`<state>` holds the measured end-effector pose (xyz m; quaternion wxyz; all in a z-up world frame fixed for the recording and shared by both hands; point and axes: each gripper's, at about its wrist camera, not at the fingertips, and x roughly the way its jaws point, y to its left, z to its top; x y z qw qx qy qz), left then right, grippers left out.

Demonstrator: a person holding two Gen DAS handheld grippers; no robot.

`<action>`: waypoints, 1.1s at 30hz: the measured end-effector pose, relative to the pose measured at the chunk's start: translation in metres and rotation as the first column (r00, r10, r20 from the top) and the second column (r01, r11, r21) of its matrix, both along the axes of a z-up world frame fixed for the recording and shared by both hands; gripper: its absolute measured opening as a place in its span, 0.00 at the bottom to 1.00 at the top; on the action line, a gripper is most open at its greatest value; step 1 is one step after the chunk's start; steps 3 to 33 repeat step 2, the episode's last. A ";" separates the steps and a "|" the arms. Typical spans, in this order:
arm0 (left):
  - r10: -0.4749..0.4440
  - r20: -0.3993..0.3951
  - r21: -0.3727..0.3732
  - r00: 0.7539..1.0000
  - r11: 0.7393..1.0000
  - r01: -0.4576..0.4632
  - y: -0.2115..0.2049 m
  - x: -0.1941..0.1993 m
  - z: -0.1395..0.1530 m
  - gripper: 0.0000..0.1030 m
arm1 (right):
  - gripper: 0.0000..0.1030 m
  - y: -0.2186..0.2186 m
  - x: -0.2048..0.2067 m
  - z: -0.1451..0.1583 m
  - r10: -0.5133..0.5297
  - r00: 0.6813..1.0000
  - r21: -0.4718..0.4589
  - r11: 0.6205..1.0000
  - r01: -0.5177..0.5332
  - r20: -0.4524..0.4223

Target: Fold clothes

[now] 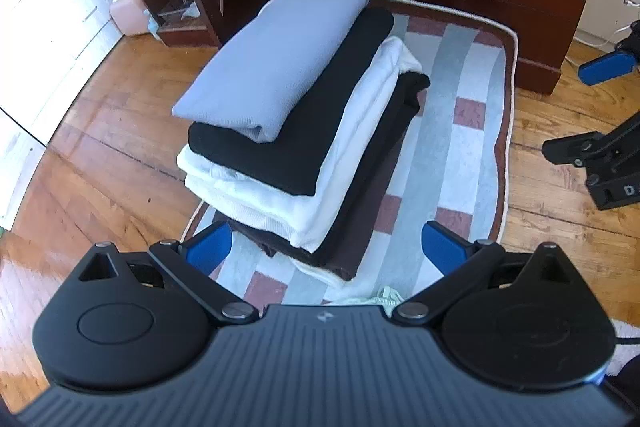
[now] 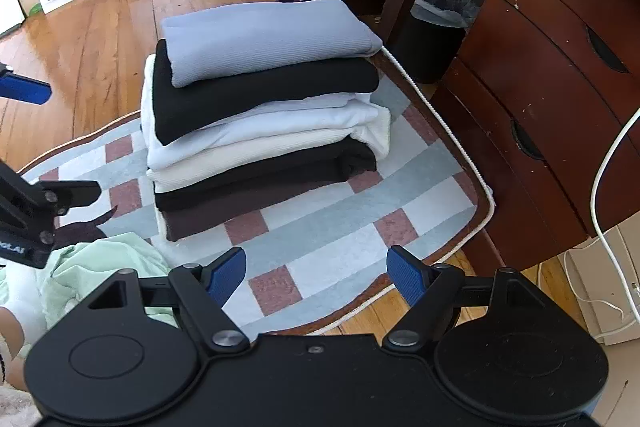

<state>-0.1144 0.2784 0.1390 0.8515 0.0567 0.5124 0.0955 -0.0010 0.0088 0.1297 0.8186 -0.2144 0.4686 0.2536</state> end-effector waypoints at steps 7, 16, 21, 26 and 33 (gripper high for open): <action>0.010 -0.011 -0.002 1.000 1.000 -0.010 0.001 0.001 -0.002 1.00 | 0.79 0.000 -0.001 0.001 -0.002 1.000 0.008 1.000 0.002 0.001; 0.010 -0.011 -0.002 1.000 1.000 -0.010 0.001 0.001 -0.002 1.00 | 0.79 0.000 -0.001 0.001 -0.002 1.000 0.008 1.000 0.002 0.001; 0.010 -0.011 -0.002 1.000 1.000 -0.010 0.001 0.001 -0.002 1.00 | 0.79 0.000 -0.001 0.001 -0.002 1.000 0.008 1.000 0.002 0.001; 0.010 -0.011 -0.002 1.000 1.000 -0.010 0.001 0.001 -0.002 1.00 | 0.79 0.000 -0.001 0.001 -0.002 1.000 0.008 1.000 0.002 0.001; 0.010 -0.011 -0.002 1.000 1.000 -0.010 0.001 0.001 -0.002 1.00 | 0.79 0.000 -0.001 0.001 -0.002 1.000 0.008 1.000 0.002 0.001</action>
